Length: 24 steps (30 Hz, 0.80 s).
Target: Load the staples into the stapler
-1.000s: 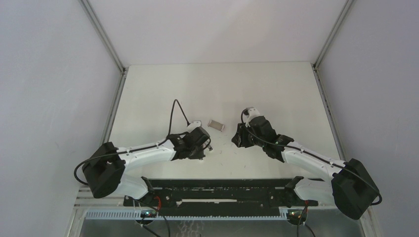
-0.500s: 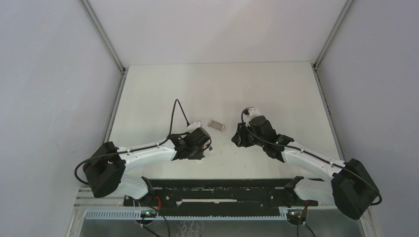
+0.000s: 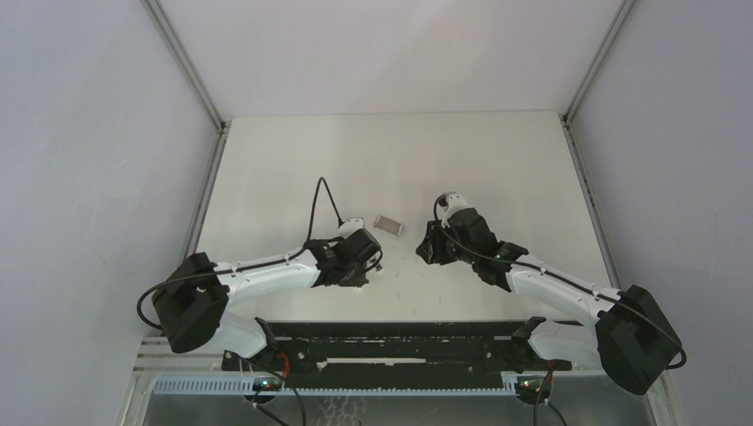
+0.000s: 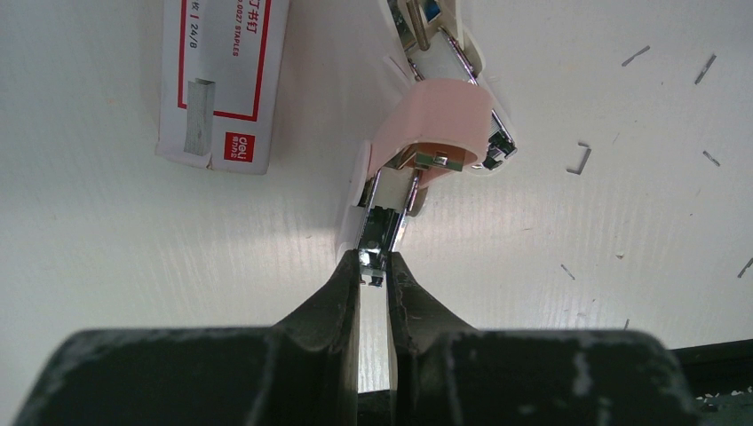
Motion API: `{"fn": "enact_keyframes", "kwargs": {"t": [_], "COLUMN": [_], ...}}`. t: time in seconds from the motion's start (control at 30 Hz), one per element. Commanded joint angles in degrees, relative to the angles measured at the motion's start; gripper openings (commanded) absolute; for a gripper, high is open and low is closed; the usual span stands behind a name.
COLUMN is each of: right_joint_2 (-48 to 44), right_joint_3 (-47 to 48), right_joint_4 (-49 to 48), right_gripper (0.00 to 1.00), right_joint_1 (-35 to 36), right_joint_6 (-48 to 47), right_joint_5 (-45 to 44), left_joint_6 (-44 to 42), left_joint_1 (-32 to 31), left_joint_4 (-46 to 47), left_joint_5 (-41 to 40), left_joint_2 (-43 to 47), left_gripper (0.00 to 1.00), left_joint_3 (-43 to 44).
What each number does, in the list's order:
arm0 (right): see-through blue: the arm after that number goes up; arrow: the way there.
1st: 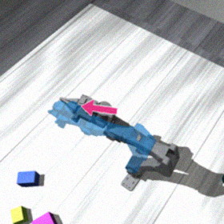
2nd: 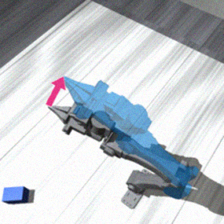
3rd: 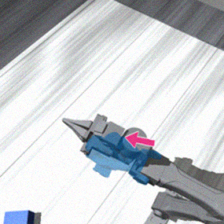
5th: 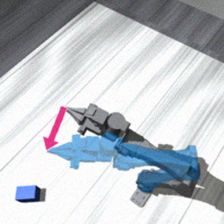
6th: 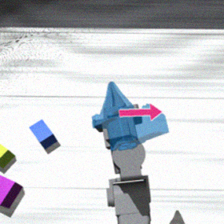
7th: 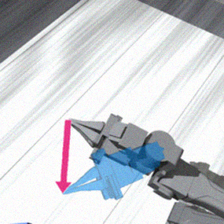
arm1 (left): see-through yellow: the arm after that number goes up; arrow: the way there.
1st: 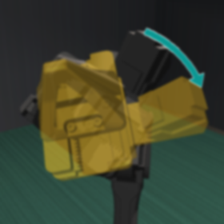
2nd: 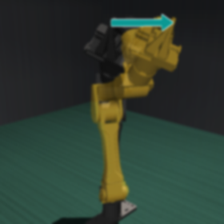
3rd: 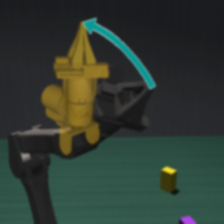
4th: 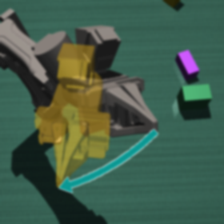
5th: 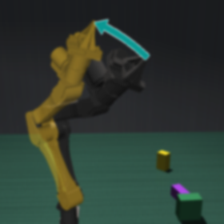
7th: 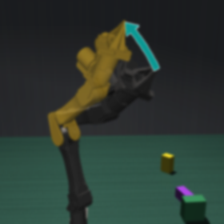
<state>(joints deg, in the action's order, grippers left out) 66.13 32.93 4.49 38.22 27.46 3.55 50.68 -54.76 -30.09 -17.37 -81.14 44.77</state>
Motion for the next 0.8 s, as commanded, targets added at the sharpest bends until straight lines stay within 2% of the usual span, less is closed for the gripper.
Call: {"fn": "enact_keyframes", "kwargs": {"t": [0.0,0.3,0.53,0.67,0.77], "right_joint_2": [-1.09,-1.26,-1.35,-1.97,-3.16], "right_joint_3": [-0.41,-0.58,-0.61,-0.67,-0.66], "right_joint_4": [-2.29,-2.38,-2.38,-2.17,-1.99], "right_gripper": [0.39,0.39,0.39,0.39,0.39], "right_joint_1": [-0.4,-0.42,-0.51,-0.73,-1.53], "right_joint_6": [0.59,0.7,0.61,-0.06,-1.38], "right_joint_5": [0.4,0.36,0.4,0.51,2.01], "left_joint_6": [-1.32,-1.54,-1.64,-2.51,-3.83], "left_joint_1": [-0.39,-0.52,-0.77,-0.87,-0.8], "left_joint_4": [0.71,0.76,0.73,2.33,8.35], "left_joint_5": [-0.09,-0.36,-1.94,-4.69,-4.86], "left_joint_2": [-0.33,0.52,2.06,7.73,15.17], "left_gripper": [0.08,0.34,0.4,0.51,0.63], "left_joint_3": [2.89,3.11,3.09,1.61,-2.59]}}
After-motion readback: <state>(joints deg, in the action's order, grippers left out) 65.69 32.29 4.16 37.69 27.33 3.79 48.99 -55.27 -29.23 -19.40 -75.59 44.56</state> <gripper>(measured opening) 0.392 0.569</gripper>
